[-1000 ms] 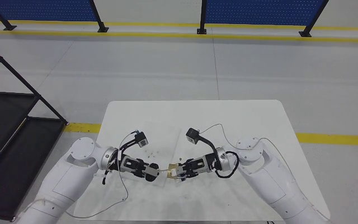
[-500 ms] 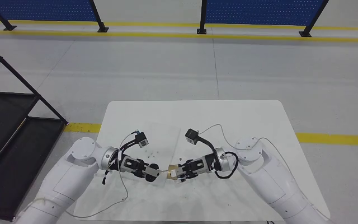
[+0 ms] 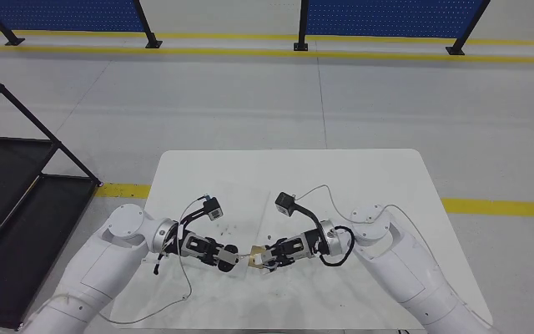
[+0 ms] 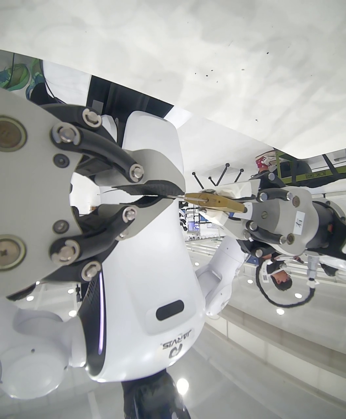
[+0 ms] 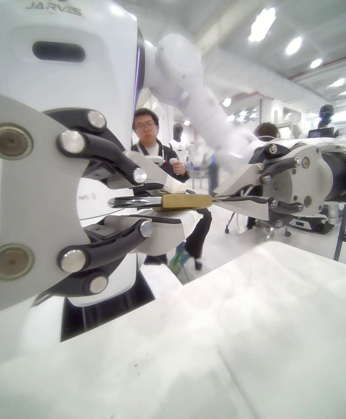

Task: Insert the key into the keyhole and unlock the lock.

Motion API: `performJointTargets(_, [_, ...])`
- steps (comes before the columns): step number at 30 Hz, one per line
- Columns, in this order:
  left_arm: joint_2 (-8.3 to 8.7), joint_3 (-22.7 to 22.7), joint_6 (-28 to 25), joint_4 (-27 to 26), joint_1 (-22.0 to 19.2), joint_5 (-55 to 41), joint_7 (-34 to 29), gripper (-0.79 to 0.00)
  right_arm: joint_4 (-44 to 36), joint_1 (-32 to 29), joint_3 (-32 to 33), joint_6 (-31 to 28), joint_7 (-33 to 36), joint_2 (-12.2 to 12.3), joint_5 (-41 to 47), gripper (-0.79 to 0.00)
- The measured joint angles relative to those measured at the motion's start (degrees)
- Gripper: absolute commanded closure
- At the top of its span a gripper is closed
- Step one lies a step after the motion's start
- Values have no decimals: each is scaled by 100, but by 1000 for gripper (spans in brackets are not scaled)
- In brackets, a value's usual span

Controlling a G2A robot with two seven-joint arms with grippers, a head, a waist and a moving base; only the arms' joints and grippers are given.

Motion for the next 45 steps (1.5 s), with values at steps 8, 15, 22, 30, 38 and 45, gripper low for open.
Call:
performJointTargets(8, [-8,20,22,-7,-40,4,2,0,2,35,-40,21,10,7,-4,0])
performJointTargets(15, [-10,9,34,0,-49,-8,16,0,-23,60,-66,33,38,17,-12,0])
performJointTargets(22, [-15,15,48,10,-60,-11,16,0,-52,85,-106,41,58,23,-17,0])
performJointTargets(30, [-23,25,53,55,-86,-18,41,0,-53,104,-139,26,72,30,-16,0])
performJointTargets(38, [-31,39,50,89,-100,-19,54,0,-70,114,-178,11,91,40,-37,0])
performJointTargets(45, [-35,44,37,102,-99,-17,52,0,-94,114,-216,-2,123,49,-46,0])
